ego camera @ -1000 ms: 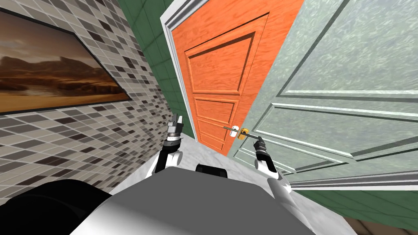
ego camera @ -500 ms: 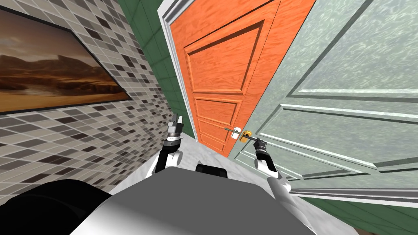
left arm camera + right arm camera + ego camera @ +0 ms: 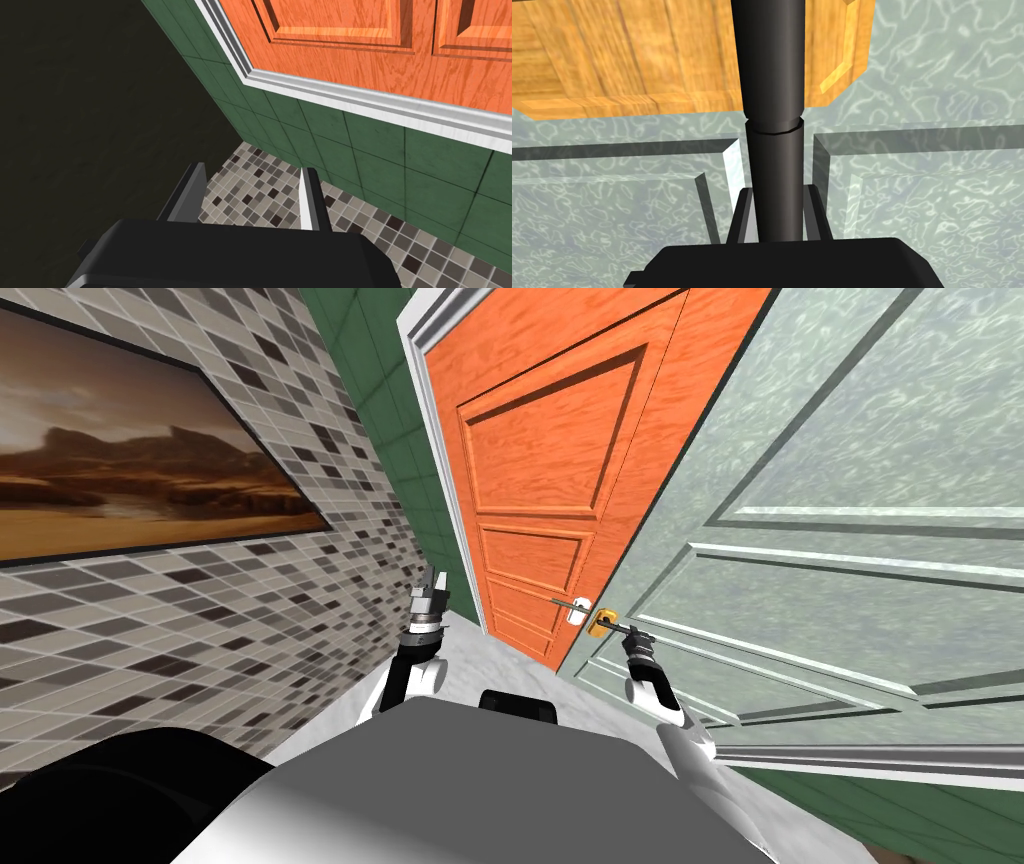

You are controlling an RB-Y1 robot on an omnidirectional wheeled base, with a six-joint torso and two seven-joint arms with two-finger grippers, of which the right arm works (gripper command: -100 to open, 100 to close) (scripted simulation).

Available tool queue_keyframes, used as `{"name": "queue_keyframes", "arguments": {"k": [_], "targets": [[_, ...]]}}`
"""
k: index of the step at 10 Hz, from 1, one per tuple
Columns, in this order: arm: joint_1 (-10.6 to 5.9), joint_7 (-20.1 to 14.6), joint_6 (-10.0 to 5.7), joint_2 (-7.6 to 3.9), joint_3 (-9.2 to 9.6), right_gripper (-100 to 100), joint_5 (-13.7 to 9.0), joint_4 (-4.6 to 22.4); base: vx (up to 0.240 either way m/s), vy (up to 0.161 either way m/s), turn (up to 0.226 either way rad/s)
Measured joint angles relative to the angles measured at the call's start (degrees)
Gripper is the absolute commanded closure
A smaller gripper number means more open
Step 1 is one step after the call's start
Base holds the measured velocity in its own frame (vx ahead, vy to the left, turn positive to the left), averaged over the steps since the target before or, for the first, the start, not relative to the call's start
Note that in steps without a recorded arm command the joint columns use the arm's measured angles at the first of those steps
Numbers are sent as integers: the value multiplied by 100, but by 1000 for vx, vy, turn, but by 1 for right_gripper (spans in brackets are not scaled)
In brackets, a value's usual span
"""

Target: Pull the door open

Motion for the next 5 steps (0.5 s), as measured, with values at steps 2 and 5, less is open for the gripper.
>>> {"name": "queue_keyframes", "arguments": {"k": [2, 5], "targets": [[99, -82, 23, -77, 64, 100, -7, -100, -217, -21, 133], [209, -276, -16, -237, 277, 100, -7, -139, -238, -40, 177]]}}
